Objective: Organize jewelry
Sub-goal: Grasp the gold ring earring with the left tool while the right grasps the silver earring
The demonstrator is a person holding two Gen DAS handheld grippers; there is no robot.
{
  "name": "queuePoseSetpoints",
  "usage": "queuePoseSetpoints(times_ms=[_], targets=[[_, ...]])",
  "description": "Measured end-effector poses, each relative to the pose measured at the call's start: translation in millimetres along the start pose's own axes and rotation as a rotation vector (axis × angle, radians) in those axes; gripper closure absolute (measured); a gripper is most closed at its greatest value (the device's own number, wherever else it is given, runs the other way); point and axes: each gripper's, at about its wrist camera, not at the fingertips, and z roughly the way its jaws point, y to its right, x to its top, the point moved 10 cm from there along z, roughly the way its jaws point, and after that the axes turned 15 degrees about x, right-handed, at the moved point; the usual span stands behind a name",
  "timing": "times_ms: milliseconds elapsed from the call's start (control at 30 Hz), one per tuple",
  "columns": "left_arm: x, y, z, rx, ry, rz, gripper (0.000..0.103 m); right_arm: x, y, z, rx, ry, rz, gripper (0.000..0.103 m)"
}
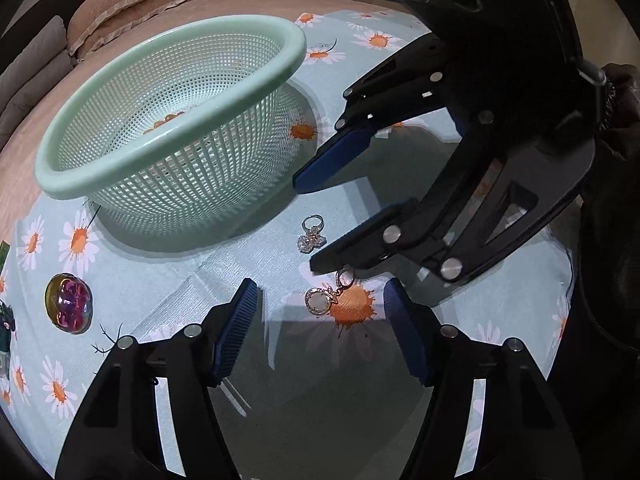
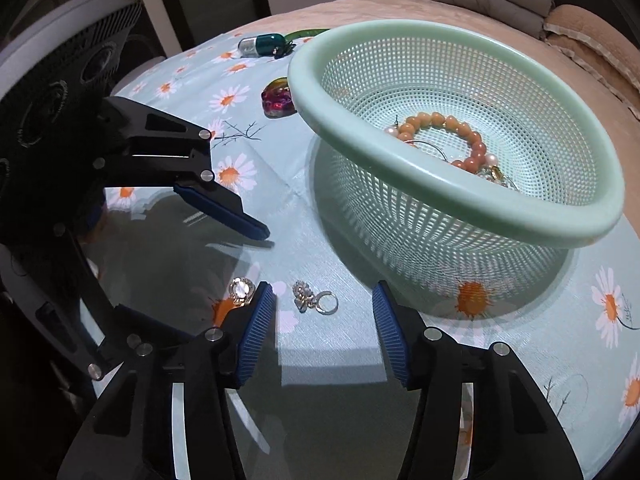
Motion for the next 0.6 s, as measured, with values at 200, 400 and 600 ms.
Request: queuePoseSetpoints(times_ms=[200,400,600], targets=[[2.0,4.1,5.8,-0.026,-0.009,-0.009,0.048,2.4,10.5,1.9,-0.058,-0.015,0.017,0.083],[2.3,9.6,6.4,-0.064,-0.017,-0.032,0.077,1.9,5.4,7.8,-0.057,-0.061,-0.018,0.092],[0.2,14.3,3.0,-0.026,-0.049,-0.022,0.086,-10.0,2.9,0.2,-0.050,-0.096,-0.016,0.092]])
